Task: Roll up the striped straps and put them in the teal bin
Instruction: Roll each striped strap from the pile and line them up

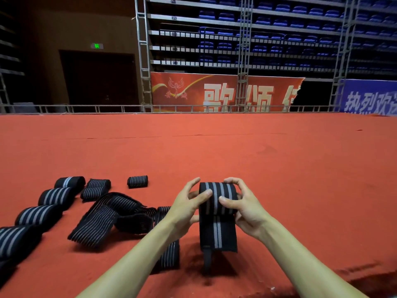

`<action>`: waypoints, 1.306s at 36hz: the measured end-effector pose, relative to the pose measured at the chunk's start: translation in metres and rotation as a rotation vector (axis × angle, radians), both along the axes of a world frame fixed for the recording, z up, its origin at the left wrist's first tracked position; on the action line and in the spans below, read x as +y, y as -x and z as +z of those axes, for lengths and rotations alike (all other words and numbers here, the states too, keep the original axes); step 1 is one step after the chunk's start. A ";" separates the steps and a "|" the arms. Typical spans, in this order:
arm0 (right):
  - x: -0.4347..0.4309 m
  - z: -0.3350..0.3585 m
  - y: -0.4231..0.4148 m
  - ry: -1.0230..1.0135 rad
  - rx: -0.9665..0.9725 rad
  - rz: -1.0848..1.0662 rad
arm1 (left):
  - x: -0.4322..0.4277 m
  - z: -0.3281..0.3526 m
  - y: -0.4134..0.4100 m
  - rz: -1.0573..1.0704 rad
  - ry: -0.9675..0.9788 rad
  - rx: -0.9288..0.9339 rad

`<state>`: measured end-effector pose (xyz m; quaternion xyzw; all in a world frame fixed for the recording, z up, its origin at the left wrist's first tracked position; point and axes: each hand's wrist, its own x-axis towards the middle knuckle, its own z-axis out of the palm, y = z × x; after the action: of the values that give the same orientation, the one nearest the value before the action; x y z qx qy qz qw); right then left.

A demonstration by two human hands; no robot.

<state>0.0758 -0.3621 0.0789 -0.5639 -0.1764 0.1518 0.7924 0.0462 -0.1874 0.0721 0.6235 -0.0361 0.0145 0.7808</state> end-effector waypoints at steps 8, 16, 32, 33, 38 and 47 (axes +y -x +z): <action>0.000 -0.007 0.002 0.019 0.023 -0.049 | 0.007 -0.001 0.002 -0.063 -0.170 -0.007; 0.007 -0.004 0.008 0.174 0.097 -0.086 | 0.007 -0.009 0.006 -0.059 -0.238 -0.224; 0.007 -0.020 -0.002 0.109 -0.224 -0.125 | 0.010 0.007 0.007 -0.035 0.002 0.136; 0.007 -0.019 -0.003 0.121 -0.207 -0.099 | 0.012 0.007 0.007 -0.018 0.022 0.117; 0.016 -0.013 -0.008 0.140 -0.091 0.002 | 0.026 0.003 0.009 0.051 0.076 0.035; 0.069 -0.006 -0.035 0.143 -0.171 0.011 | 0.088 0.021 -0.008 0.048 -0.125 0.022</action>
<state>0.1108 -0.2928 0.0732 -0.6290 -0.2352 0.1196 0.7313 0.0544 -0.0996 0.0931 0.6717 -0.0134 0.0239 0.7403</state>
